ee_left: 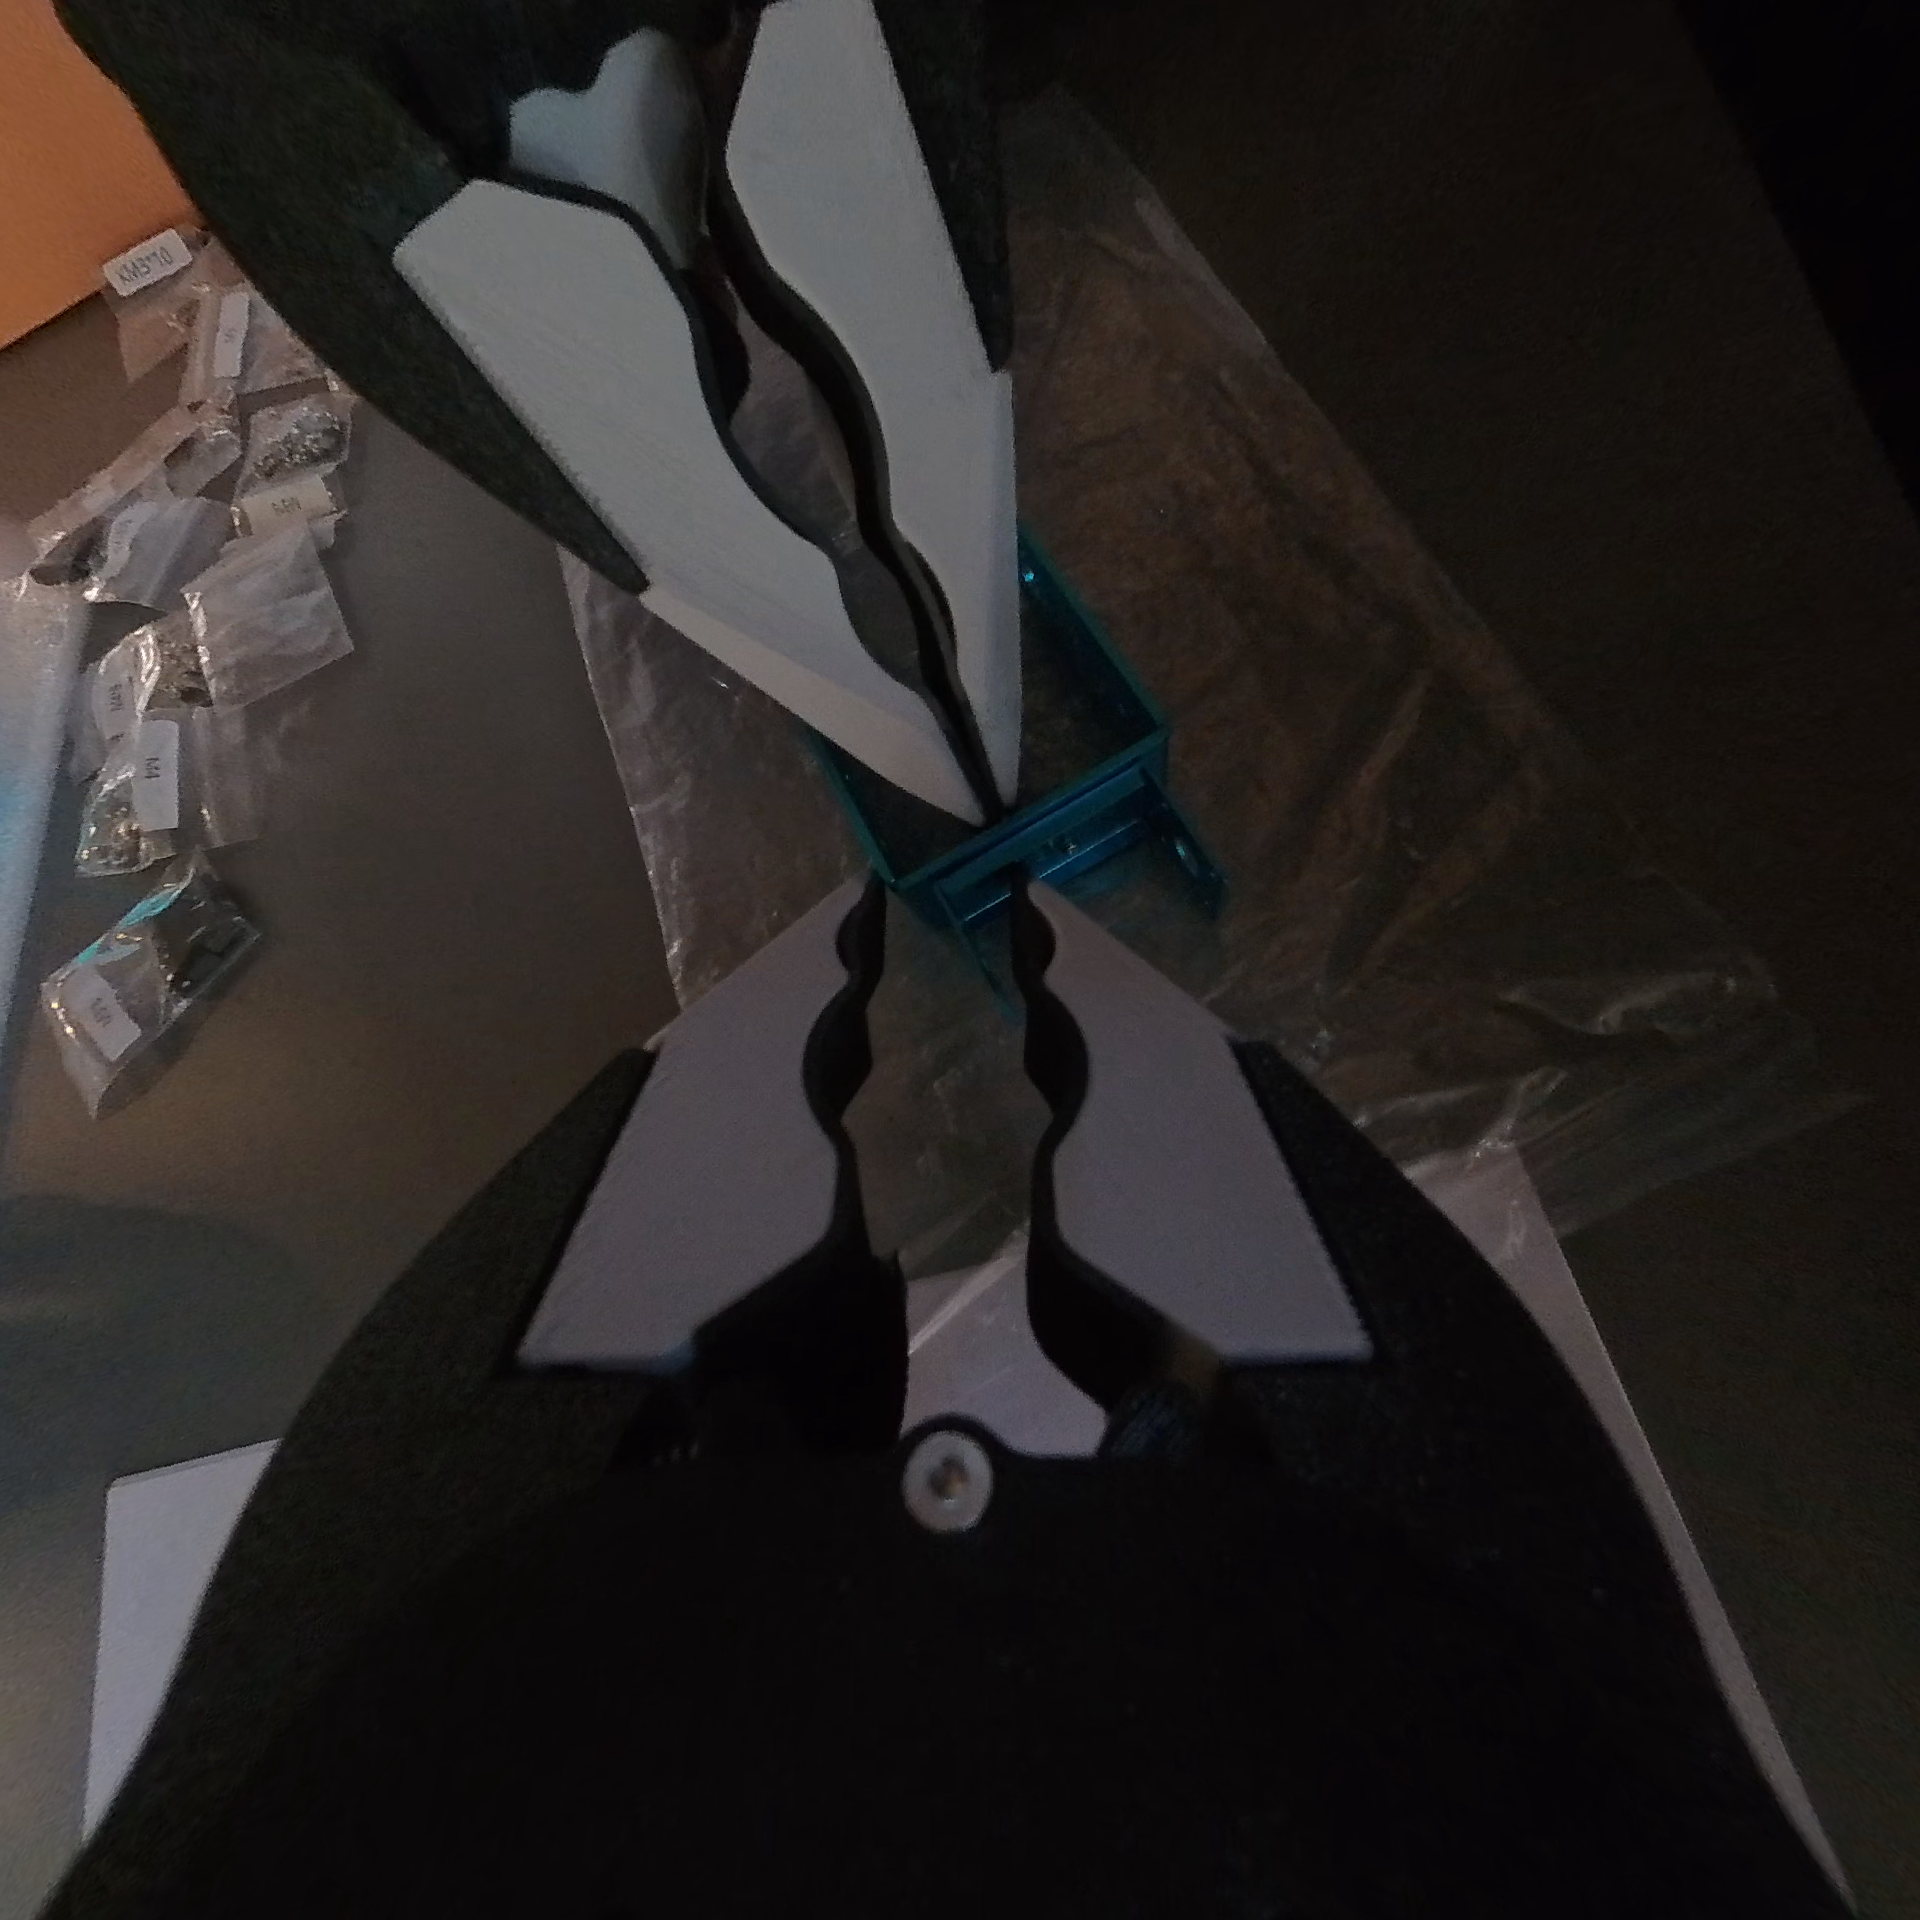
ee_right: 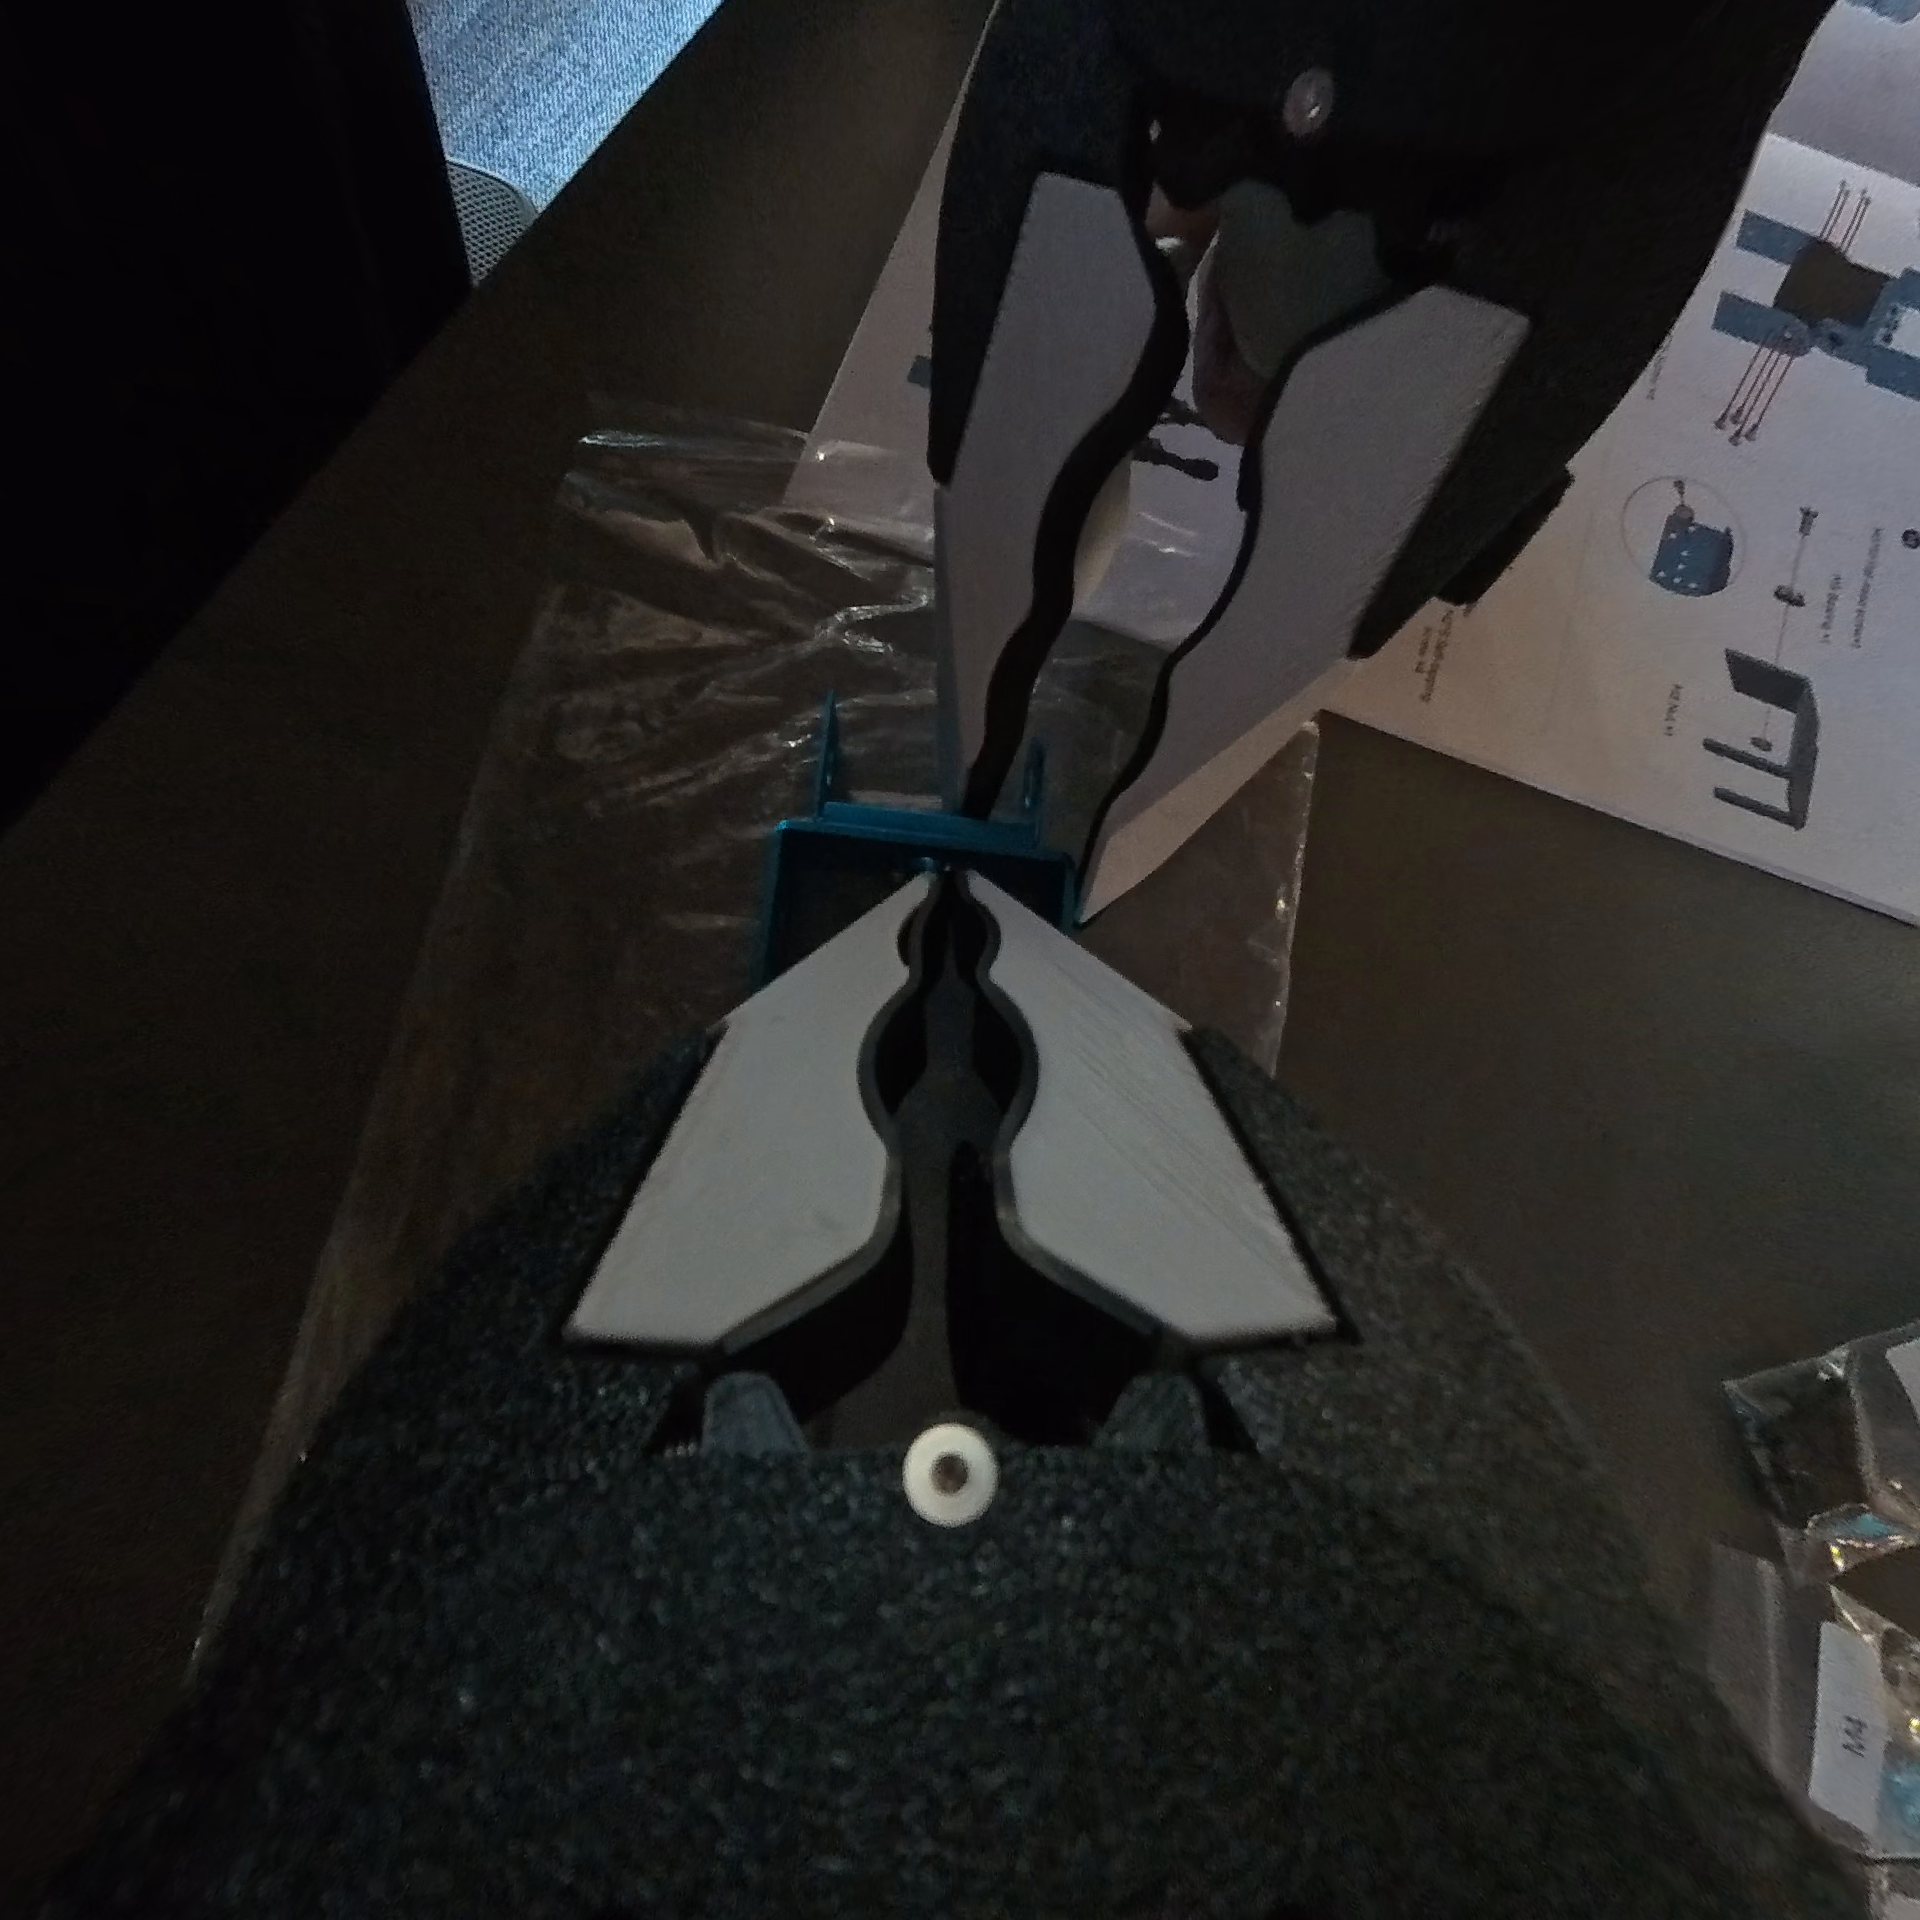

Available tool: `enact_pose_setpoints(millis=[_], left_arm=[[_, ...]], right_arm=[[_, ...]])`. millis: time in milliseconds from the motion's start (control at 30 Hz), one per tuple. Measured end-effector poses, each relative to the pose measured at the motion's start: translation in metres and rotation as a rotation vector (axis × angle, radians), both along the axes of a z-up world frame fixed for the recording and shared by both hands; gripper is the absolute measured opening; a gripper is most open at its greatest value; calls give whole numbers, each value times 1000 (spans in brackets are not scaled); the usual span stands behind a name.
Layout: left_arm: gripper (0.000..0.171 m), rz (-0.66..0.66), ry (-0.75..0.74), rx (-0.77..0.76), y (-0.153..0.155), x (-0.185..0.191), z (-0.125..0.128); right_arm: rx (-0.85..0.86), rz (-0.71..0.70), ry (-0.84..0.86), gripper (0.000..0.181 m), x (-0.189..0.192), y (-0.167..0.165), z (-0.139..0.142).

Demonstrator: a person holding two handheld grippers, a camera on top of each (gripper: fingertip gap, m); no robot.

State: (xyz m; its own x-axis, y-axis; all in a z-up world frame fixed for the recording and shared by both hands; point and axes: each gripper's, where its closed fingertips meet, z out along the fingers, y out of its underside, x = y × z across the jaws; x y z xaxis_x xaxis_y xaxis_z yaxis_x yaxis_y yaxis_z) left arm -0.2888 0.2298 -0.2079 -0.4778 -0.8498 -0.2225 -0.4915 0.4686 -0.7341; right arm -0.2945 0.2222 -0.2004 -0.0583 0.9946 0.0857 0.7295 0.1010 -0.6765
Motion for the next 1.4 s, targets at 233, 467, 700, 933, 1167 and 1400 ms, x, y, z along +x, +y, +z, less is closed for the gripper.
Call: enact_pose_setpoints(millis=[233, 467, 700, 933, 1167, 1400], left_arm=[[23, 0, 0, 0, 0, 0, 0], [23, -1, 1, -2, -1, 0, 0], [23, -2, 1, -2, -1, 0, 0], [22, -3, 4, -2, -1, 0, 0], [23, -7, 8, -15, -1, -2, 0], [24, -10, -11, -87, -1, -2, 8]], right_arm=[[-1, -8, -8, 0, -1, 1, -2], [-27, -37, 11, 5, -2, 3, -2], [-18, -43, 12, 7, -1, 4, 1], [-8, -42, 12, 8, 0, 4, 3], [-27, -101, 17, 32, 9, 12, 10], [-103, -150, 10, 36, 7, 13, 2]])
